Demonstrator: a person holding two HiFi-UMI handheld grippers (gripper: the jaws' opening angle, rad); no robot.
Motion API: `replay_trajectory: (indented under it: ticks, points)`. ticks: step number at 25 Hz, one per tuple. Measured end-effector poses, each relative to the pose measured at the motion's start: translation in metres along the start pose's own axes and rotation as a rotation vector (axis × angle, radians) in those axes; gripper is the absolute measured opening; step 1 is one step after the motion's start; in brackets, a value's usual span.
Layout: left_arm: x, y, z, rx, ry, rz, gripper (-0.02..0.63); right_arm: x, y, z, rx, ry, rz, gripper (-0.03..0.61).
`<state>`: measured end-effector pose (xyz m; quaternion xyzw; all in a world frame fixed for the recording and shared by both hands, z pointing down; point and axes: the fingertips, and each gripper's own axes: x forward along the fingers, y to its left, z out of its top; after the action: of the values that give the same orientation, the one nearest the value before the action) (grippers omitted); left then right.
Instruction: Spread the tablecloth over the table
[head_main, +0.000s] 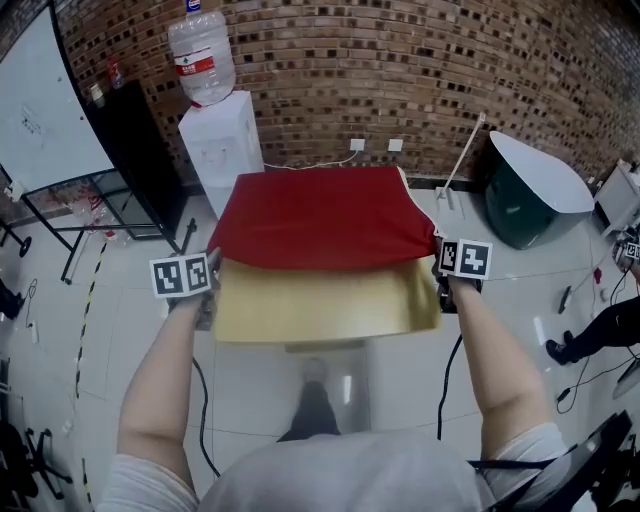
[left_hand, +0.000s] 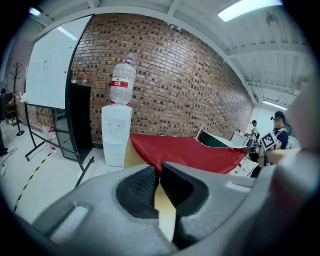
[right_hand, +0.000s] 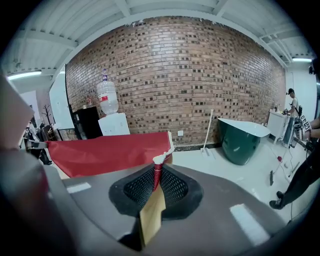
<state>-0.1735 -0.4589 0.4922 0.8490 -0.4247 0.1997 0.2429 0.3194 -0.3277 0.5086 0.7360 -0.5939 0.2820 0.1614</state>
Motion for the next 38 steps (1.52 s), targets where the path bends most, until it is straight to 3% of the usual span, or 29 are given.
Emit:
replay_trajectory:
  ticks: [7, 19, 28, 38]
  points:
    - [-0.013, 0.001, -0.056, -0.035, 0.053, 0.027, 0.008, -0.015, 0.003, -0.051, -0.061, 0.058, 0.007, 0.020]
    - [-0.029, 0.008, -0.133, -0.104, 0.108, 0.063, 0.008, -0.036, 0.000, -0.114, -0.063, 0.116, 0.007, 0.020]
    - [-0.041, 0.003, -0.186, -0.158, 0.148, 0.063, 0.008, -0.045, -0.007, -0.157, -0.041, 0.138, 0.006, 0.021]
    - [-0.045, 0.006, -0.219, -0.213, 0.171, 0.062, 0.009, -0.049, -0.009, -0.190, 0.026, 0.138, 0.022, 0.023]
